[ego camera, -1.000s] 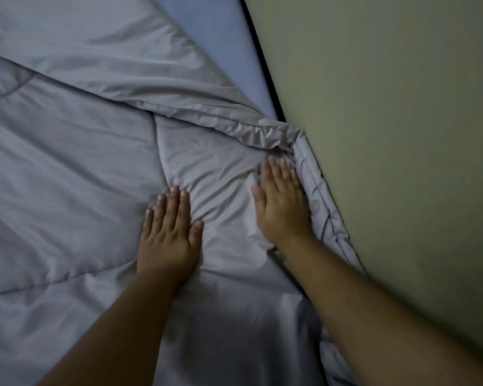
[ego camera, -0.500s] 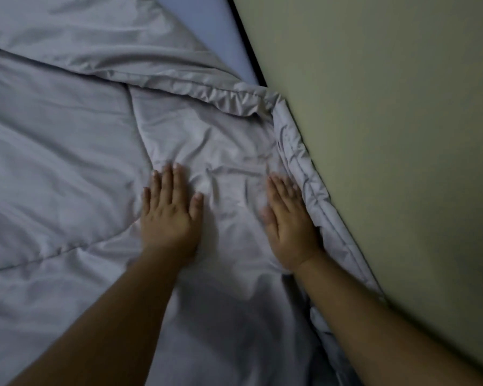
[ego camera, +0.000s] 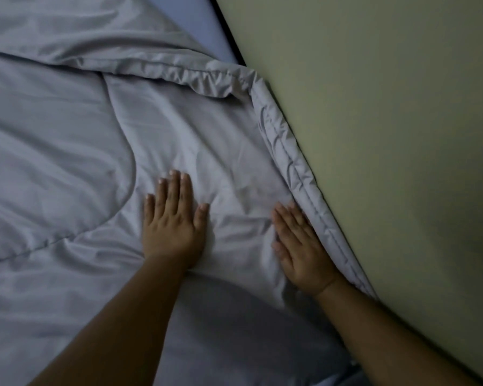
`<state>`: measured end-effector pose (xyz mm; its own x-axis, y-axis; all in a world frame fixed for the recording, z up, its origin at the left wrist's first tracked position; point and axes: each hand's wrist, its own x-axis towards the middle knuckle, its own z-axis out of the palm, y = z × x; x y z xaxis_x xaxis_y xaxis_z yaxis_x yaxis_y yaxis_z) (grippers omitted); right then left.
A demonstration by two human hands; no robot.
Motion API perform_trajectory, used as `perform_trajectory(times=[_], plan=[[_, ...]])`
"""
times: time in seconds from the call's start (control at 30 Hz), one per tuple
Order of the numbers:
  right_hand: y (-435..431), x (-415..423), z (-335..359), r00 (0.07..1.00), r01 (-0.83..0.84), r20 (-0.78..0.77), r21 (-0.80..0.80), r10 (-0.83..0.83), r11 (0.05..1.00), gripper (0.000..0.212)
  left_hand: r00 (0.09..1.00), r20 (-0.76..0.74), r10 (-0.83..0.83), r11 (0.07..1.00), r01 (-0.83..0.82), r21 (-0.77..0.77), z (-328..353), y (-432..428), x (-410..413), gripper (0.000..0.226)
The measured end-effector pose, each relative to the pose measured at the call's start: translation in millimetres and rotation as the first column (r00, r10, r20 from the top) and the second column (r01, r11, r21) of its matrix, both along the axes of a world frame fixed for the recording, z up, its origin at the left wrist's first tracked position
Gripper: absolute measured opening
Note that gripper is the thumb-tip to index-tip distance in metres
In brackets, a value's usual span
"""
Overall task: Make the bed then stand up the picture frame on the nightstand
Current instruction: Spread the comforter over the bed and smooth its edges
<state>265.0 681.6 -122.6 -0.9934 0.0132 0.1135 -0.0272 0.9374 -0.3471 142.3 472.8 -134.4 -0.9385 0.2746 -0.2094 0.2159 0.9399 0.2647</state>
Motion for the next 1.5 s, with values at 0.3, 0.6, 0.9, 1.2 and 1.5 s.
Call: perform_trajectory(times=[0.3, 0.6, 0.9, 1.2, 1.5], plan=[[1, -2, -12, 0.972, 0.134, 0.21, -0.148, -0.101, 0.98, 0.048, 0.999, -0.021, -0.038, 0.999, 0.037, -0.028, 1, -4, 1, 0.069], [-1, -63, 7, 0.999, 0.015, -0.051, 0.303, 0.0, 0.953, 0.057, 0.998, -0.031, -0.05, 0.999, 0.049, -0.01, 4, -5, 1, 0.07], [-3, -68, -4, 0.995, 0.065, 0.058, 0.221, -0.08, 0.973, 0.059, 0.998, -0.032, -0.057, 0.998, 0.057, -0.018, 5, -6, 0, 0.07], [-4, -65, 3, 0.971, 0.048, 0.223, 0.196, -0.092, 0.98, 0.069, 0.996, 0.036, -0.078, 0.997, 0.079, -0.027, 15, -7, -5, 0.074], [-80, -129, 130, 0.993, -0.11, 0.037, 0.036, 0.109, 0.993, 0.033, 0.995, 0.073, 0.074, 0.997, -0.072, -0.034, 136, -37, -28, 0.065]])
